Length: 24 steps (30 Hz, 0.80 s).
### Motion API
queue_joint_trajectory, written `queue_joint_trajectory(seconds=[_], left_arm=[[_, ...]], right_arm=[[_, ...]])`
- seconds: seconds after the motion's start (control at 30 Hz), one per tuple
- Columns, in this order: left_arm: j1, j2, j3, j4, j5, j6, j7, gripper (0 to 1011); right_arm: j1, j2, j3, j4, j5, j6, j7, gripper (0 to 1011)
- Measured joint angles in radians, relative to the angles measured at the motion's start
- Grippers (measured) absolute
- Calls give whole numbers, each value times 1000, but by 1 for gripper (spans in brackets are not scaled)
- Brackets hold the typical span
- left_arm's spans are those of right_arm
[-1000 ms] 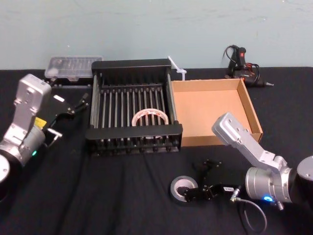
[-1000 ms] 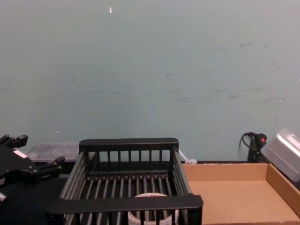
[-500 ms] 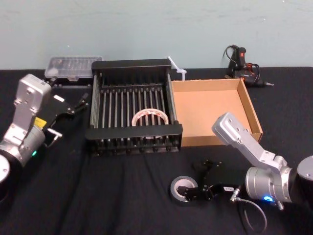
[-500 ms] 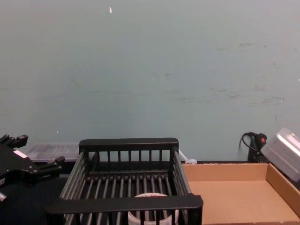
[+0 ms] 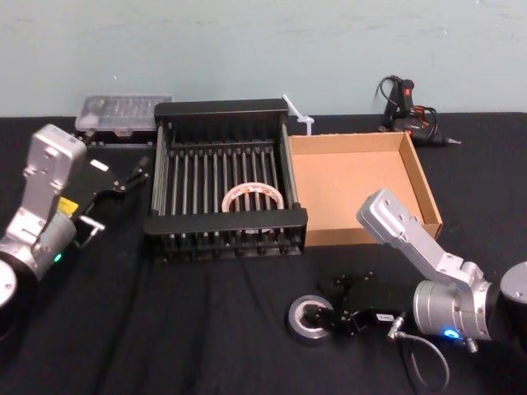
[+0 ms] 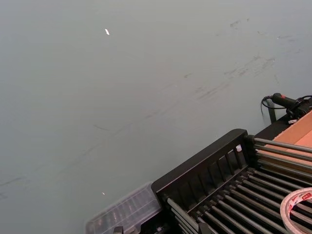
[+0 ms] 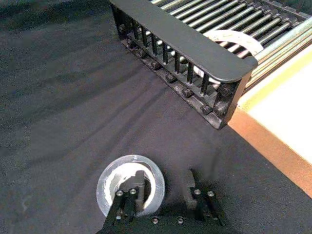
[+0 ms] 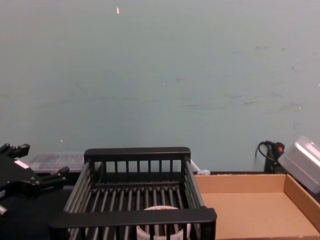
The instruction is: Pick up the white tape and place it into the black box , Pick up the silver tape and place it into the brown box.
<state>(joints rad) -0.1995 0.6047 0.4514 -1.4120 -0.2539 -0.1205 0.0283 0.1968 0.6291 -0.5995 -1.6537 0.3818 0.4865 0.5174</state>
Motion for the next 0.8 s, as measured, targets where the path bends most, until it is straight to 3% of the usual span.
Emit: queue_joint_trajectory(seconds=[0.2, 0.37, 0.8], left_arm=[[0, 0, 0, 0, 0, 0, 0, 1001], [0, 0, 0, 0, 0, 0, 0, 1002], [0, 0, 0, 0, 0, 0, 0, 1001]], right_arm=[[0, 0, 0, 0, 0, 0, 0, 316], [0, 0, 0, 0, 0, 0, 0, 209], [-3, 1, 3, -1, 0, -4, 0, 200]])
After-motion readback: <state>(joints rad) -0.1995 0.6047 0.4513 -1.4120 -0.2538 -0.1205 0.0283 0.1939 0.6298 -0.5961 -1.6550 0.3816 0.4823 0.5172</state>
